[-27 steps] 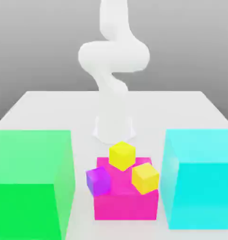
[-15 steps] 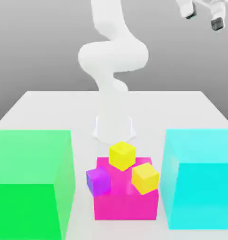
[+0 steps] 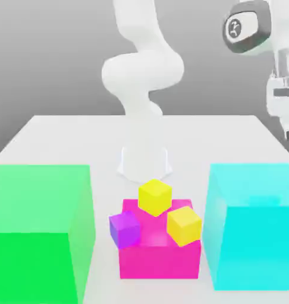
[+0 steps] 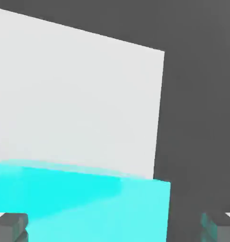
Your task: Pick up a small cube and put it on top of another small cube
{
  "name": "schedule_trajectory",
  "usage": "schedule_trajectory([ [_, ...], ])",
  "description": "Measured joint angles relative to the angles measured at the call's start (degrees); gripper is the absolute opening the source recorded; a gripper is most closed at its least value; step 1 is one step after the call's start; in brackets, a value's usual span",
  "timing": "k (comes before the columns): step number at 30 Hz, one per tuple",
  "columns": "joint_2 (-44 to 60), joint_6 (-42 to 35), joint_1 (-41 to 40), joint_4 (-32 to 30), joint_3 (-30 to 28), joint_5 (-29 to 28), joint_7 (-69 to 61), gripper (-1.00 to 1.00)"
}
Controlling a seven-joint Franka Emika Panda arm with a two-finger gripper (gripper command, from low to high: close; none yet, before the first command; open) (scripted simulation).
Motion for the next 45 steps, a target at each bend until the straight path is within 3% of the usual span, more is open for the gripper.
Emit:
schedule_trajectory([
  [11,12.3,7.2,11.4,-6.2,3.8,2.8,-29.4,0.0],
  [14,15.4,9.5,12.9,-7.8,3.9,1.1,-35.9,0.0],
  [22,28.6,20.5,14.4,-6.8,0.3,-5.2,-36.5,0.0],
  [23,30.1,21.8,14.8,-6.5,-0.2,-5.6,-36.3,-1.0],
  [29,30.9,22.2,15.0,-6.3,-0.5,-5.7,-36.2,-1.0],
  [36,19.2,12.7,13.9,-8.4,1.4,-2.1,-38.8,-1.0],
  [45,14.1,-2.5,12.3,-0.1,0.0,2.2,-19.3,-1.0],
])
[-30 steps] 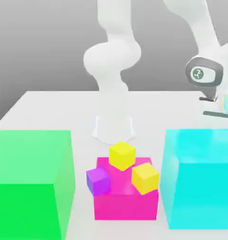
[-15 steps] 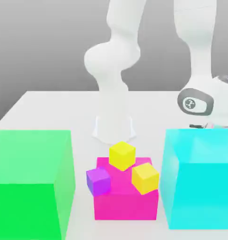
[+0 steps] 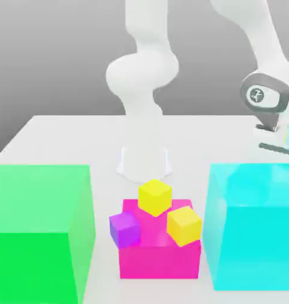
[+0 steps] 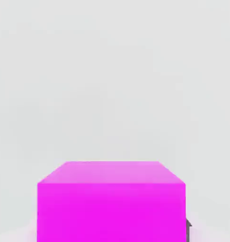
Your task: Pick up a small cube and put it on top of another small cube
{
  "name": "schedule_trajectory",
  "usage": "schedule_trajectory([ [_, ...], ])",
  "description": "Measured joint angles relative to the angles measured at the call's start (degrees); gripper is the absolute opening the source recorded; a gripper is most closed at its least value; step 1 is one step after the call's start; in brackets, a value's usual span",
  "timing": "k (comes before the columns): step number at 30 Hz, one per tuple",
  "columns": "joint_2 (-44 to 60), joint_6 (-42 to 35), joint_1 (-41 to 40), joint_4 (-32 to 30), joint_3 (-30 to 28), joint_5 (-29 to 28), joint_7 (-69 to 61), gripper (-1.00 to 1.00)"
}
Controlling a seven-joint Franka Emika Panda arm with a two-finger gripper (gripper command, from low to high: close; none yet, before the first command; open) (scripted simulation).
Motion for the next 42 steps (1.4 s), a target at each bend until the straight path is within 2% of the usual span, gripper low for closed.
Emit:
schedule_trajectory([
  [12,-5.4,-20.4,-4.8,12.2,-3.1,5.9,28.4,-1.0],
  [14,-6.7,-21.4,-7.0,12.1,-5.0,5.1,29.4,-1.0],
  [28,-16.9,-16.8,-29.7,1.6,-24.7,-9.0,21.5,-1.0],
  [31,-16.3,-12.5,-31.1,-1.2,-26.8,-10.9,17.4,-1.0],
  [35,-9.6,-3.3,-30.5,-3.9,-28.2,-8.7,14.5,-1.0],
  [36,-8.7,-2.1,-30.5,-4.2,-28.3,-8.3,14.2,1.0],
  [42,-8.3,-1.4,-30.4,-4.4,-28.4,-8.2,14.1,1.0],
])
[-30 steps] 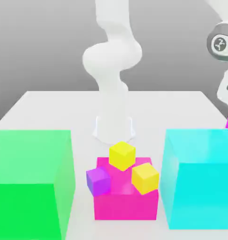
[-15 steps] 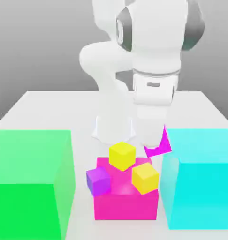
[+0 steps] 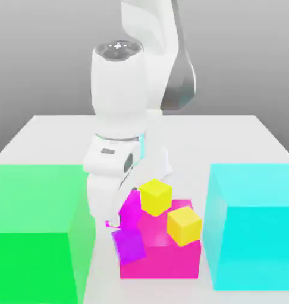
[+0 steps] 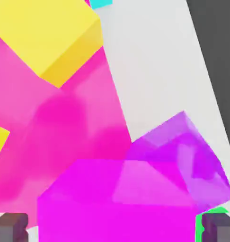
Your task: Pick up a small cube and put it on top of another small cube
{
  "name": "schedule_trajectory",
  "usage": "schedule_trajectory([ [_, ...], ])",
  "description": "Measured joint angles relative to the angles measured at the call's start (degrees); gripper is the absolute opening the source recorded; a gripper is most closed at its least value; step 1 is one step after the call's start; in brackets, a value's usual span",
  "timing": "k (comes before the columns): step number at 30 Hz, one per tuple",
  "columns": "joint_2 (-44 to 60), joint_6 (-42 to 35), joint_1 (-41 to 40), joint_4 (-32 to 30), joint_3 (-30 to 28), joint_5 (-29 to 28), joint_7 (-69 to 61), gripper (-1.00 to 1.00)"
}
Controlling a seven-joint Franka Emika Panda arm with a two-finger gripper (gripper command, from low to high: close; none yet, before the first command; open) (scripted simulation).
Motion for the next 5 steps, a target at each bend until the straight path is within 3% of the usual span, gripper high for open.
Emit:
schedule_trajectory([
  [5,-7.1,-9.1,-1.1,2.3,1.4,-2.8,2.2,1.0],
])
